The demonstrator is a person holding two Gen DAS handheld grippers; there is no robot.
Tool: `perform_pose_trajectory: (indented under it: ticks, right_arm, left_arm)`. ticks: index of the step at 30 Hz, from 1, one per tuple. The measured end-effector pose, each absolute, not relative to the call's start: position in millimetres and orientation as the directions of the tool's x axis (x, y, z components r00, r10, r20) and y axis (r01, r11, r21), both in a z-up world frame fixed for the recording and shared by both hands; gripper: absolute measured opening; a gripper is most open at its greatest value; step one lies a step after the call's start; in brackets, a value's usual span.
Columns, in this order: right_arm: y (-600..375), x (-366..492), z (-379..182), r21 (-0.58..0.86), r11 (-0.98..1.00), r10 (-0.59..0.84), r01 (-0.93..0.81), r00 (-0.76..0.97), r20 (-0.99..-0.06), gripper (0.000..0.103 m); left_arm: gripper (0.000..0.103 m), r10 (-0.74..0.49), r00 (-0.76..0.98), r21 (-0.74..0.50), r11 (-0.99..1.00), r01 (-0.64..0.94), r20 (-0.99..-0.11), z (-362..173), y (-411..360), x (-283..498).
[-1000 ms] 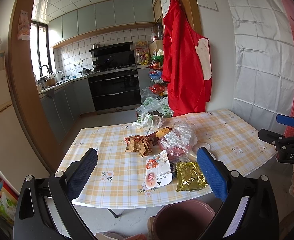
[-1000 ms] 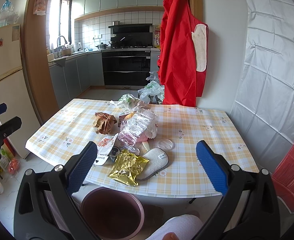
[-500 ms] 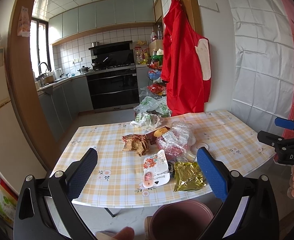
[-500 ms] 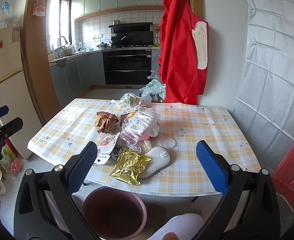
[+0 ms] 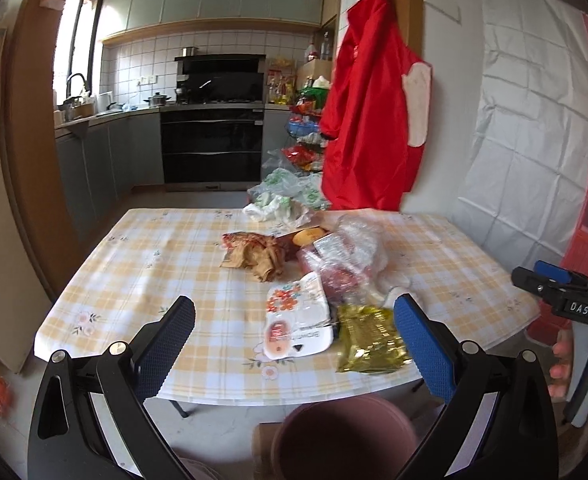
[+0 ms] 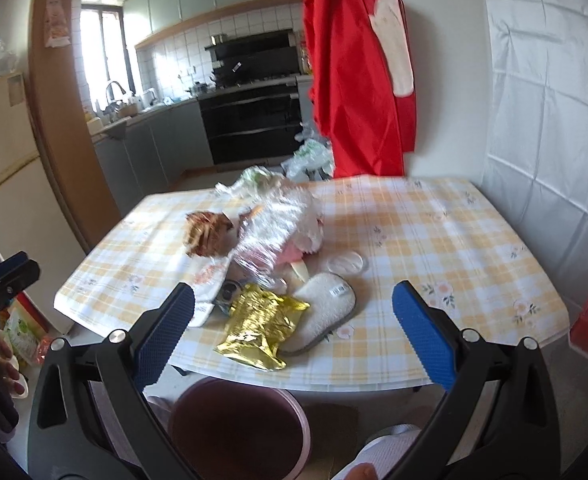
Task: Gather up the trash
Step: 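Reach the left tool to the white snack box while the right tool reaches the gold foil wrapper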
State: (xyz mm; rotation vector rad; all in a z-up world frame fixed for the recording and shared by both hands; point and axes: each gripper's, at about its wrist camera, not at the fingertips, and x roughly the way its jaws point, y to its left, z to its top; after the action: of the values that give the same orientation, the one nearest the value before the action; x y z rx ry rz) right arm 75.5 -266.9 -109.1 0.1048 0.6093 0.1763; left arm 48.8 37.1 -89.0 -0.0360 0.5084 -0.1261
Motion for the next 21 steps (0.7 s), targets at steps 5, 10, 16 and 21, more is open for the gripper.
perform_pose_trajectory:
  ticks: [5, 10, 16, 21]
  right_arm:
    - [-263.3, 97.7, -139.4, 0.19, 0.969, 0.244, -0.16, 0.754, -0.61, 0.097]
    - [-252.3, 114.5, -168.0, 0.177, 0.969, 0.248, -0.174, 0.712, -0.657, 0.097]
    - [-254.3, 131.0, -195.8, 0.22, 0.963, 0.268, -0.156, 0.658, -0.704, 0.097]
    - [-249.8, 144.0, -212.1, 0.206, 0.962, 0.274, -0.18, 0.628, -0.728, 0.097]
  left_arm:
    - [0.097, -0.149, 0.848, -0.082, 0.989, 0.124, -0.508, -118.7, 42.5, 66.8]
    - [0.097, -0.153, 0.84, -0.066, 0.988, 0.139, -0.52, -138.3, 42.0, 80.8]
    - [0.098, -0.133, 0.84, 0.033, 0.984, 0.176, -0.525, -155.2, 22.2, 97.4]
    - [0.098, -0.12, 0.798, 0.069, 0.978, 0.198, -0.591, -176.7, 9.3, 120.4]
